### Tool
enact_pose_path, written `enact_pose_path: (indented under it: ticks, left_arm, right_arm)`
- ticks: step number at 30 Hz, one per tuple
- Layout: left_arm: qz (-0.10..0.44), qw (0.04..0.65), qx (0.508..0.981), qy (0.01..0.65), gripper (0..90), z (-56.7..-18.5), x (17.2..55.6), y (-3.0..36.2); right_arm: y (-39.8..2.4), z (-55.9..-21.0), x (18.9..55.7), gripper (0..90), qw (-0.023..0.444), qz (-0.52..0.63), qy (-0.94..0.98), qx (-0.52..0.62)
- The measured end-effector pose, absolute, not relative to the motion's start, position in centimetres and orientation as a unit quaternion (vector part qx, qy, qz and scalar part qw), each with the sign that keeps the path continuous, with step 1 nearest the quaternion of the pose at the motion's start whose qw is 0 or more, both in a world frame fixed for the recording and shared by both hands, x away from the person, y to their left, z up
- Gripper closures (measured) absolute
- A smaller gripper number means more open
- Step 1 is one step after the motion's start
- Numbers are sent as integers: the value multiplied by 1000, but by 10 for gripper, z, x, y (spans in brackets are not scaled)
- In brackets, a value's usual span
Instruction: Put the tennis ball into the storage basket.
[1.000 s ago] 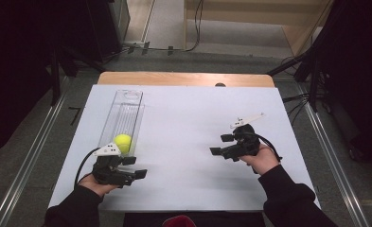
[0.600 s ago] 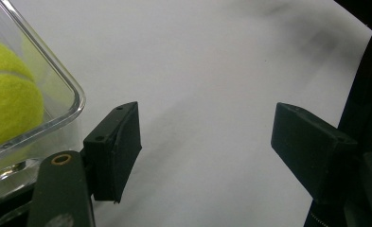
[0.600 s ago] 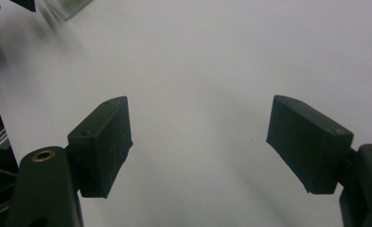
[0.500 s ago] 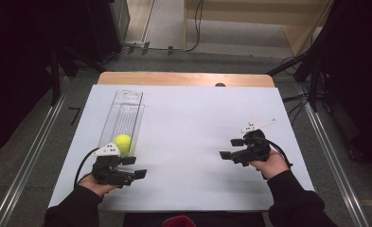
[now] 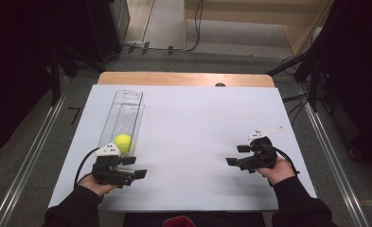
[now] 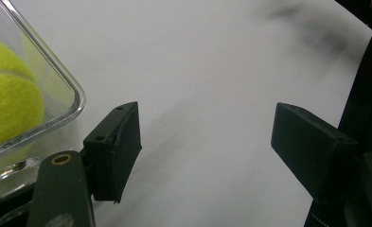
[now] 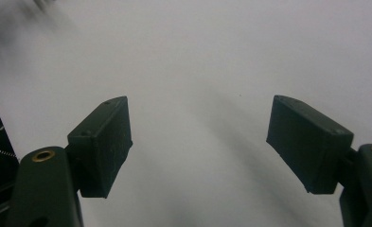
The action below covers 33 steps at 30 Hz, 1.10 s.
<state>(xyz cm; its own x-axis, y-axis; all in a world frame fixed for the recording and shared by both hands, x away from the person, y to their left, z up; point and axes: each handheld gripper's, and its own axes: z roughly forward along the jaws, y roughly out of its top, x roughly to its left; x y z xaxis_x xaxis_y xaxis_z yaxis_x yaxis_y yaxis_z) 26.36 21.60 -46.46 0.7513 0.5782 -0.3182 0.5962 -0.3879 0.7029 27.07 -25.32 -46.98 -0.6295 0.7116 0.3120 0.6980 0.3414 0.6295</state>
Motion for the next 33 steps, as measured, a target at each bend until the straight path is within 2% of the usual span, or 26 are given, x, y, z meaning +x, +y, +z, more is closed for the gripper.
enact_pose_path:
  ticks: [16, 33]
  left_arm:
    - [-10, 426, 833, 353, 253, -465, 264, 216]
    - [-10, 425, 834, 352, 253, -465, 263, 216]
  right_arm:
    - [-272, -478, 258, 206, 9, 377, 813, 444]
    - [-274, -482, 256, 206, 7, 370, 816, 443]
